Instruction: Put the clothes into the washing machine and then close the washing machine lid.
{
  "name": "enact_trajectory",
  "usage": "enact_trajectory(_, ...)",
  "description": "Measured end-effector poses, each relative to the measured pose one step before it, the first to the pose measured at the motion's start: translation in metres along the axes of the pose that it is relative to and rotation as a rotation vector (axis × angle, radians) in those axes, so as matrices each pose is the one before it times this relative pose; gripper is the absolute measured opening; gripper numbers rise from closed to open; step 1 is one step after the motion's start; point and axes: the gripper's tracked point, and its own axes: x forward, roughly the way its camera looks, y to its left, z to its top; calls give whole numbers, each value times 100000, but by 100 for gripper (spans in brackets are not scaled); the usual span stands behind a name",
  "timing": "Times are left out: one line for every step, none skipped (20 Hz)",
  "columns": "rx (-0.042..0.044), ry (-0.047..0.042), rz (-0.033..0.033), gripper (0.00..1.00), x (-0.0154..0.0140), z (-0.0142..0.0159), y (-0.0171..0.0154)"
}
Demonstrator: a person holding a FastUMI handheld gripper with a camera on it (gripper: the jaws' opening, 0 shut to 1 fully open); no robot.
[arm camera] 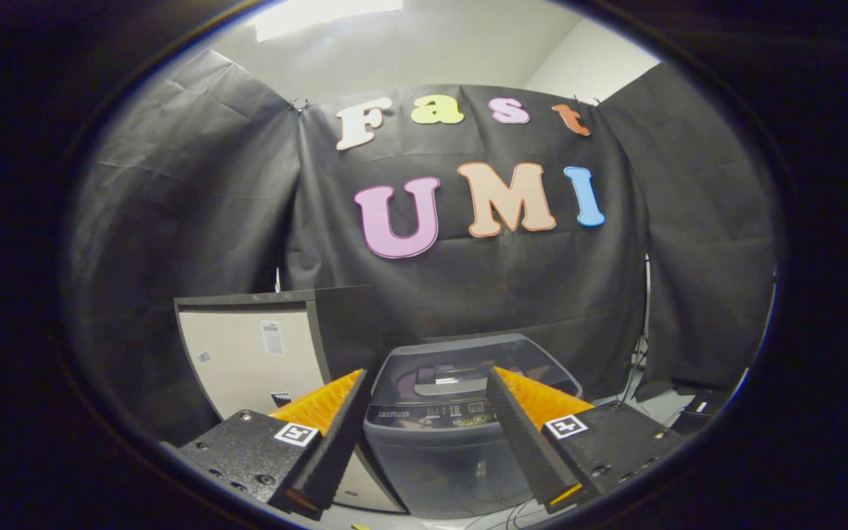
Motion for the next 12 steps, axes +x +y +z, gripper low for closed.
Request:
enact_trajectory(-120,315,-79,96,-2,63,-1)
enact_trajectory(151,148,-19,96,-120,-52,-47)
enact_trajectory(449,22,352,96,11,29,66)
enact_trajectory(150,-218,305,96,-42,158,168)
enact_trajectory(172,-326,-23,96,-138,218,38)
enact_trajectory(-34,-357,-10,96,-152,43,80)
enact_trajectory(62,-324,567,96,-100,132,263)
enact_trajectory(215,48,313,96,134,-66,238)
enact_trajectory(883,-8,784,96,-36,29,278)
enact_trajectory(975,-455,1324,96,-215,303,406)
enact_trajectory(244,-884,774,96,-71,198,365)
enact_trajectory(-447,-720,-359,96,-97,228,-94)
